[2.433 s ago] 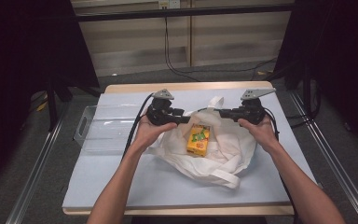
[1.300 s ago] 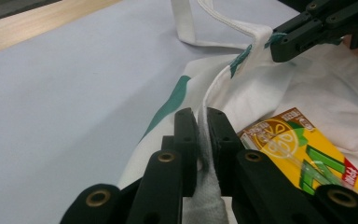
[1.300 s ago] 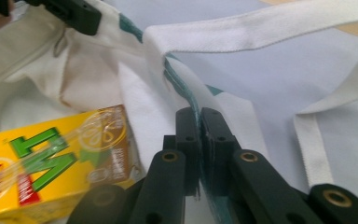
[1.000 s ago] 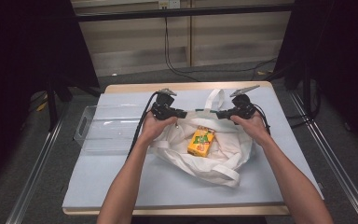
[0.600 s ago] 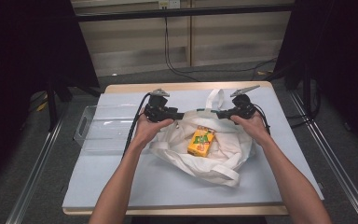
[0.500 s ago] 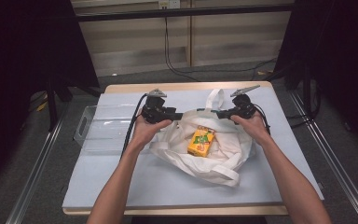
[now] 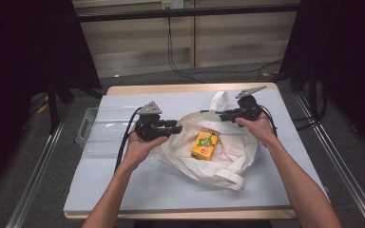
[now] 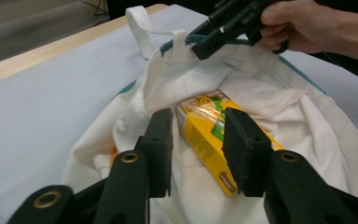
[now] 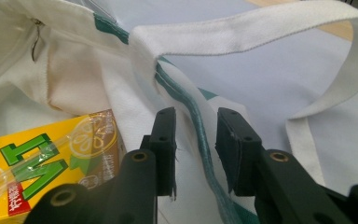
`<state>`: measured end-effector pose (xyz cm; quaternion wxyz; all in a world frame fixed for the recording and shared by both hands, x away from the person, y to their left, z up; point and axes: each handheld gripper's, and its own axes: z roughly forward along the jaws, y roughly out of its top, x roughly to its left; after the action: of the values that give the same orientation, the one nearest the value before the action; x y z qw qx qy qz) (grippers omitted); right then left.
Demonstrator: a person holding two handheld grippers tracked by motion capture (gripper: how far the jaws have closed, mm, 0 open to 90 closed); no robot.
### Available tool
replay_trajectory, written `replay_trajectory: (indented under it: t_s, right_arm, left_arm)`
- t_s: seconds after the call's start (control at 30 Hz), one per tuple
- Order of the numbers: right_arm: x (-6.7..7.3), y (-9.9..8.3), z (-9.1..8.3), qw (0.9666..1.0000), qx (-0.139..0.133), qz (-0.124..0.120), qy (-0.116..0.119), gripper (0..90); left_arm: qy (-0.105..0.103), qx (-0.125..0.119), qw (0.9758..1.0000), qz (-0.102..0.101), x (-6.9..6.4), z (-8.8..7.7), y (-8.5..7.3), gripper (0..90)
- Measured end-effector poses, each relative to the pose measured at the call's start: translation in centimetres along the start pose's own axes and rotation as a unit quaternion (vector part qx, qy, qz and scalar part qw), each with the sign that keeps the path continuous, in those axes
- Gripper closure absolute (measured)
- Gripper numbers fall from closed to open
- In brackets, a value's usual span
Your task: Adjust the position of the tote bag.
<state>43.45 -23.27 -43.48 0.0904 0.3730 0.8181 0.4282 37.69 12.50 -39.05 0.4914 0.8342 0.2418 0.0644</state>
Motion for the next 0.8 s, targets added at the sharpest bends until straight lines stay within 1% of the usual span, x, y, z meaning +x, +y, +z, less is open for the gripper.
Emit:
replay_trajectory:
  t_s: [0.03,0.13,0.17,0.2,0.23,0.27,0.3,0.33,0.37,0.43,0.47,0.53,0.57,0.67,0.7,0.73,0.8]
  right_arm:
    - [0.0,0.0,0.0,1.0,-0.003,-0.002,0.0,66.8]
    - [0.2,0.2,-0.1,1.0,-0.004,-0.004,0.004,65.0]
    - [0.3,0.2,-0.1,0.9999,-0.003,-0.009,0.005,64.6]
    - [0.3,0.2,-0.1,0.9999,-0.004,-0.01,0.004,64.2]
    - [0.4,0.3,-0.1,0.9999,-0.006,-0.013,0.005,63.9]
    - [0.5,0.4,-0.1,0.9999,-0.007,-0.013,0.006,63.7]
    - [0.6,0.5,-0.1,0.9998,-0.007,-0.015,0.007,63.3]
    - [0.7,0.5,-0.1,0.9998,-0.007,-0.016,0.009,63.1]
    - [0.7,0.7,-0.1,0.9998,-0.006,-0.018,0.01,62.5]
    - [0.9,0.9,0.0,0.9997,-0.007,-0.022,0.012,62.1]
    - [1.0,1.0,-0.1,0.9996,-0.008,-0.024,0.013,62.0]
    - [1.2,1.2,0.0,0.9995,-0.007,-0.028,0.014,62.1]
    - [1.3,1.2,0.0,0.9995,-0.007,-0.028,0.014,62.3]
    - [1.2,1.3,0.3,0.9996,-0.006,-0.026,0.013,64.4]
    - [1.2,1.3,0.3,0.9996,-0.005,-0.024,0.012,65.1]
    - [1.2,1.3,0.4,0.9996,-0.005,-0.023,0.012,66.0]
    - [1.2,1.3,0.4,0.9996,-0.007,-0.022,0.013,66.9]
  left_arm:
    - [0.0,-0.002,1.0,0.0,-0.3,-0.1,-0.1,61.0]
    - [-0.015,-0.002,0.9998,0.009,-1.3,-0.2,-0.6,61.1]
    - [-0.024,0.002,0.9997,0.01,-1.6,-0.1,-0.7,63.8]
    - [-0.034,0.014,0.9991,0.023,-2.2,0.2,-0.9,66.3]
    - [-0.039,0.022,0.9985,0.031,-2.8,0.4,-1.1,68.1]
    - [-0.052,0.028,0.9976,0.036,-3.3,0.8,-1.3,69.3]
    - [-0.059,0.035,0.9968,0.041,-3.7,1.0,-1.5,70.2]
    - [-0.07,0.04,0.9958,0.045,-4.2,1.4,-1.8,70.9]
    - [-0.075,0.05,0.9948,0.048,-4.6,1.7,-2.0,71.0]
    - [-0.092,0.057,0.9929,0.05,-5.4,2.2,-2.5,69.3]
    - [-0.096,0.063,0.9918,0.055,-5.8,2.4,-2.7,68.7]
    - [-0.11,0.068,0.9898,0.058,-6.5,2.8,-3.0,67.1]
    - [-0.114,0.064,0.9898,0.057,-6.8,3.0,-3.2,66.4]
    - [-0.13,0.085,0.9851,0.074,-7.7,3.7,-3.4,66.4]
    - [-0.131,0.084,0.9851,0.072,-7.8,3.8,-3.4,66.4]
    - [-0.135,0.086,0.9843,0.074,-7.9,4.0,-3.4,66.5]
    - [-0.135,0.085,0.985,0.067,-8.0,4.2,-3.5,66.6]
